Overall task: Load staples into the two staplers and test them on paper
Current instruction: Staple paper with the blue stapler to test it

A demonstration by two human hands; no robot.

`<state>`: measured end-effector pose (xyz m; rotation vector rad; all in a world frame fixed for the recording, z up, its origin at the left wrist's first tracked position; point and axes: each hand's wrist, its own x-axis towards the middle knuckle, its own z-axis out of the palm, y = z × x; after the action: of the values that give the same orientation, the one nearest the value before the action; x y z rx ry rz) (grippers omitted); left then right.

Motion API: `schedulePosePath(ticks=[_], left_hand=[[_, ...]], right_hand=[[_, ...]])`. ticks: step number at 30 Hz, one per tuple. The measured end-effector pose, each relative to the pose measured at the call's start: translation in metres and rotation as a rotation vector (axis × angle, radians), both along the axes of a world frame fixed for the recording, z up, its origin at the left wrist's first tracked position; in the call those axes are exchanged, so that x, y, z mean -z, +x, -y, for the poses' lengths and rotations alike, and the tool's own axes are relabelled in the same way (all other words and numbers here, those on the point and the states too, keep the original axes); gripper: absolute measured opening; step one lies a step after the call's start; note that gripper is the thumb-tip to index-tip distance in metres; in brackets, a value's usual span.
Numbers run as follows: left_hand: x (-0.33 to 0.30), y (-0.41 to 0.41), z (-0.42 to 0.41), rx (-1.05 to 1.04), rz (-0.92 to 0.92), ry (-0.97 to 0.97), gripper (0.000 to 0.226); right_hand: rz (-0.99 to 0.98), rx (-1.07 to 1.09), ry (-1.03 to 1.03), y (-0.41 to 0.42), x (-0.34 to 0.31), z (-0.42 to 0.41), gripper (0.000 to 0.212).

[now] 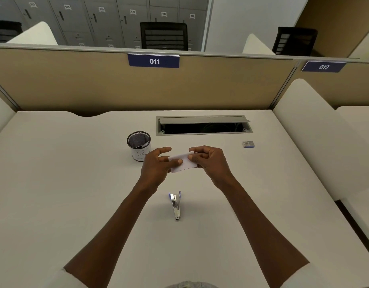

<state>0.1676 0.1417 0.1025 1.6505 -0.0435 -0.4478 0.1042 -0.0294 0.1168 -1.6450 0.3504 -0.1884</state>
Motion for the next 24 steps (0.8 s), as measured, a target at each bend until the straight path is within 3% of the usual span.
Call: schedulePosePath(ticks=[11,24], left_hand=[[-0.007,-0.005,0.004,0.001,0.066,0.069,0.077],[-0.013,-0.007,0.008,-0.010,0.037,-0.069,0.059]], right_hand=[[0.000,0.022,-0.039,0.006,-0.005,-0.010,0.024],[0.032,-0.020,-0.076,0.003,-0.009,-0.006,0.022]])
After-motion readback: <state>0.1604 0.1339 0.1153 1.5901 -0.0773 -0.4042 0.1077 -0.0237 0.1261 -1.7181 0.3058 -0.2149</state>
